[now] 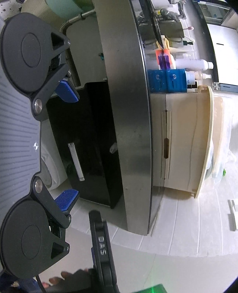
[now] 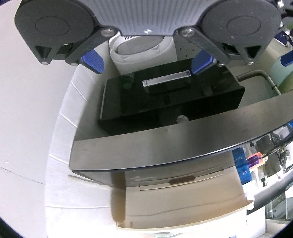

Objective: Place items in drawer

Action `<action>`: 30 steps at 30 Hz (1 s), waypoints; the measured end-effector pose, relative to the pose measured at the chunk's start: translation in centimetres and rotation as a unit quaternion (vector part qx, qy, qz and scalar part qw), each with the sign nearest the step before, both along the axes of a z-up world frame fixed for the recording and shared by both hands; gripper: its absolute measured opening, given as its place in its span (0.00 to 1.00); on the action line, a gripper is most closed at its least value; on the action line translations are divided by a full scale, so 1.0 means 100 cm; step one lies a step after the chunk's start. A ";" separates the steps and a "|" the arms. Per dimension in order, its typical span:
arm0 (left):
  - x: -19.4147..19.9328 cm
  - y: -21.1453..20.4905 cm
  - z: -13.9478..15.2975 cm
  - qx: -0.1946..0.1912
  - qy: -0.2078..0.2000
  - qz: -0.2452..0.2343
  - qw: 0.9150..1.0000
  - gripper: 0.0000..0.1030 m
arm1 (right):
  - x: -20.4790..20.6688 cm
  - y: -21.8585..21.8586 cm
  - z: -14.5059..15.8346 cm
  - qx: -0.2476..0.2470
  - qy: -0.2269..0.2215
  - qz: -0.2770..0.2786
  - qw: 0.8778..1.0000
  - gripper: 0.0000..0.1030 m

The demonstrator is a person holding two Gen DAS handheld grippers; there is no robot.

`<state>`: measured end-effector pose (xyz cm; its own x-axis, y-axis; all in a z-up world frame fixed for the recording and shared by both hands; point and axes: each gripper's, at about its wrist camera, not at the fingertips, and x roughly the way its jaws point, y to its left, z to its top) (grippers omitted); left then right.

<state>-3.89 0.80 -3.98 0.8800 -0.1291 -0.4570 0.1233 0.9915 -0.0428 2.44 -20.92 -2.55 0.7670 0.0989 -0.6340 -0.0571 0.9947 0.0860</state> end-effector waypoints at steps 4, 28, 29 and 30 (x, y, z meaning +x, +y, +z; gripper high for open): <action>-0.001 0.002 0.015 0.003 0.012 0.007 1.000 1.00 | -0.008 -0.002 0.018 -0.004 0.006 0.005 1.000 1.00; -0.006 -0.004 0.081 0.030 0.066 0.043 0.996 0.99 | -0.050 0.009 0.090 0.012 -0.005 0.033 0.999 1.00; -0.007 -0.004 0.084 0.028 0.067 0.046 0.996 0.99 | -0.052 0.010 0.092 0.013 -0.006 0.035 0.999 1.00; -0.008 -0.004 0.086 0.027 0.067 0.048 0.996 1.00 | -0.053 0.011 0.094 0.012 -0.007 0.036 0.999 1.00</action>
<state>-4.74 0.36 4.64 0.8178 -0.0200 -0.5751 0.0252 0.9997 0.0010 -2.90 -19.84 6.81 0.7660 0.1689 -0.6202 -0.1289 0.9856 0.1092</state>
